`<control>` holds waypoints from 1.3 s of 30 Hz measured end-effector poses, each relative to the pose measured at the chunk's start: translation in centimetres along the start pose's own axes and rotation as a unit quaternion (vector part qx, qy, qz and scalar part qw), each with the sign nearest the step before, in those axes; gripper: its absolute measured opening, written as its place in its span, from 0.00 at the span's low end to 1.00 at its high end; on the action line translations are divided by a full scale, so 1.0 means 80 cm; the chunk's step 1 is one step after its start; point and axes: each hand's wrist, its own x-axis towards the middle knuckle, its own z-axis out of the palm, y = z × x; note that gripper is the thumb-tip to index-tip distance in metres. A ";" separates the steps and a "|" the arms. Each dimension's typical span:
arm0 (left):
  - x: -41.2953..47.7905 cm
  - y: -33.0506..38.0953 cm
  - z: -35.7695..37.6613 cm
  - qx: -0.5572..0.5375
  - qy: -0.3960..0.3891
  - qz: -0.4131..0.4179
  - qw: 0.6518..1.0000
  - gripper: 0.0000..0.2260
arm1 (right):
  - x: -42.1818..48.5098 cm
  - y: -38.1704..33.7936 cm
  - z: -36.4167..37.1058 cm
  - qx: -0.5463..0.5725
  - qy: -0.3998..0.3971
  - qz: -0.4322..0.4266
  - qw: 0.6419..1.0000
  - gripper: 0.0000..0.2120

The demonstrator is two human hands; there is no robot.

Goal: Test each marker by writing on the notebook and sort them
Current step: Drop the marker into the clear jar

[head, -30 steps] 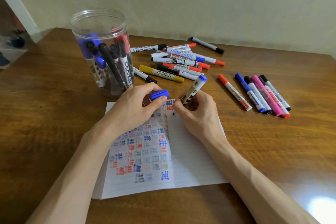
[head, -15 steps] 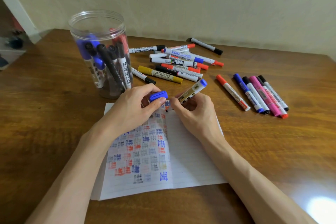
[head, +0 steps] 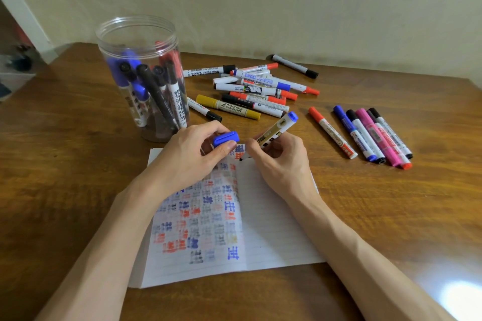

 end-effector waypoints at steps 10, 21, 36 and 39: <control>-0.001 0.000 0.000 -0.003 0.007 0.006 1.000 0.11 | -0.003 -0.004 -0.001 -0.028 -0.022 -0.022 0.999 0.09; 0.000 0.000 0.000 0.000 0.005 -0.002 1.000 0.12 | -0.002 -0.001 -0.002 -0.011 0.018 0.000 1.000 0.08; 0.000 0.001 -0.002 -0.007 0.005 0.009 1.000 0.10 | -0.001 -0.005 -0.007 0.021 0.018 0.022 0.999 0.08; 0.000 0.001 -0.002 -0.015 -0.001 0.010 1.000 0.11 | 0.000 -0.009 -0.014 0.094 0.035 0.041 0.994 0.03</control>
